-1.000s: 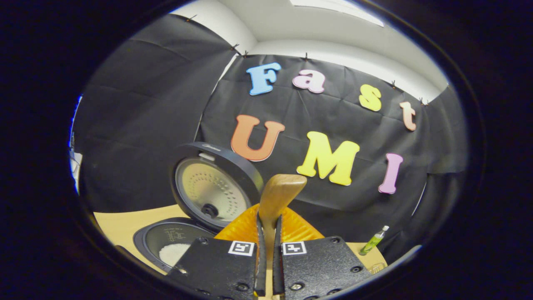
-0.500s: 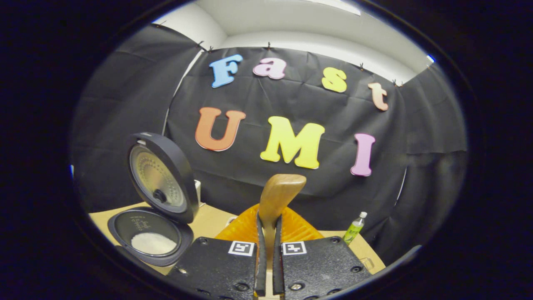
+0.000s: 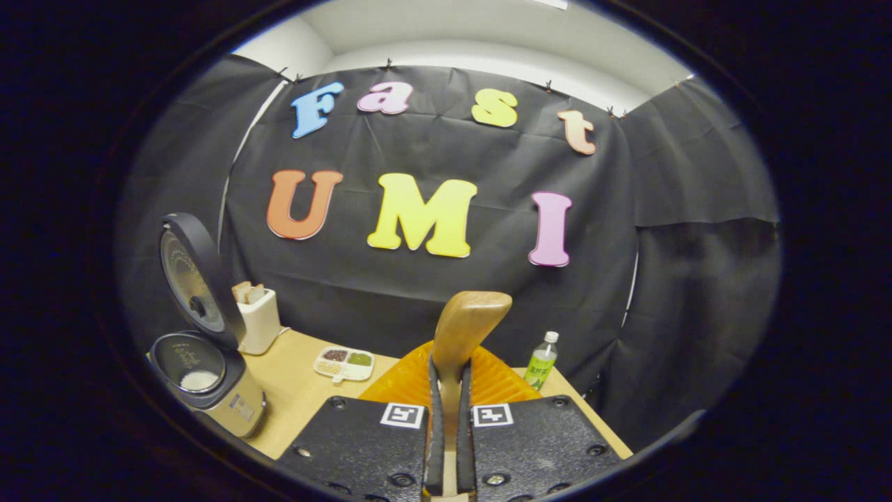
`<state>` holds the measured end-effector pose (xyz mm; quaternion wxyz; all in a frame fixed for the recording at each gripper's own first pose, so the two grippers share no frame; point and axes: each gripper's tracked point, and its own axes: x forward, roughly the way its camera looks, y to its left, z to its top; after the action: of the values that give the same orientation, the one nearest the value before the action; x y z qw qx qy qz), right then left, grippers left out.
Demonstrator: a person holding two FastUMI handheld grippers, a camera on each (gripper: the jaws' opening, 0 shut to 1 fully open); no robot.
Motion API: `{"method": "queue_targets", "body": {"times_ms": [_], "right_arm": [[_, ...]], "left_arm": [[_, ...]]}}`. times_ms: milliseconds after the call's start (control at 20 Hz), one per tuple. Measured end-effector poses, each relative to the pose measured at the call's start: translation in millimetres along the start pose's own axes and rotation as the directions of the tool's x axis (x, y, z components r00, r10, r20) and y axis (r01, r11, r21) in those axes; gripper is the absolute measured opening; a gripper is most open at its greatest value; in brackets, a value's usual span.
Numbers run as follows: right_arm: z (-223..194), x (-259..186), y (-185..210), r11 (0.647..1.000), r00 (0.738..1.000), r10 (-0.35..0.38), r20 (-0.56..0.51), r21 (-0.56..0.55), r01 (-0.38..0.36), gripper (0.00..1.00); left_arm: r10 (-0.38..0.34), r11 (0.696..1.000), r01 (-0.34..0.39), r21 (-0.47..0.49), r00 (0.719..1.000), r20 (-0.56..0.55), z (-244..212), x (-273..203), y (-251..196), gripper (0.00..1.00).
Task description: Close the left gripper, press the button to open the rice cooker; take a wooden spoon from the chopstick holder with the right hand, scoop a spoonful of rice and pour it into the rice cooker, then put the wooden spoon back into the chopstick holder.
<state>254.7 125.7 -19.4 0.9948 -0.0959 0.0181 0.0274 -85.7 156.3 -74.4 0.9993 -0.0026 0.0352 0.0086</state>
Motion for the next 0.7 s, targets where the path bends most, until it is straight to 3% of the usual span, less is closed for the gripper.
{"method": "queue_targets", "body": {"times_ms": [350,700], "right_arm": [[-31,11,-81,0.996,0.996,-0.085,-0.037,0.021,0.086,0.12],[-87,29,-133,0.987,0.984,-0.147,-0.102,0.046,0.153,0.13]], "left_arm": [[-0.012,1.000,0.012,0.024,1.000,0.000,3,5,-16,0.94],[-0.008,0.999,0.008,0.031,1.000,-0.007,1,7,-19,0.93]]}}
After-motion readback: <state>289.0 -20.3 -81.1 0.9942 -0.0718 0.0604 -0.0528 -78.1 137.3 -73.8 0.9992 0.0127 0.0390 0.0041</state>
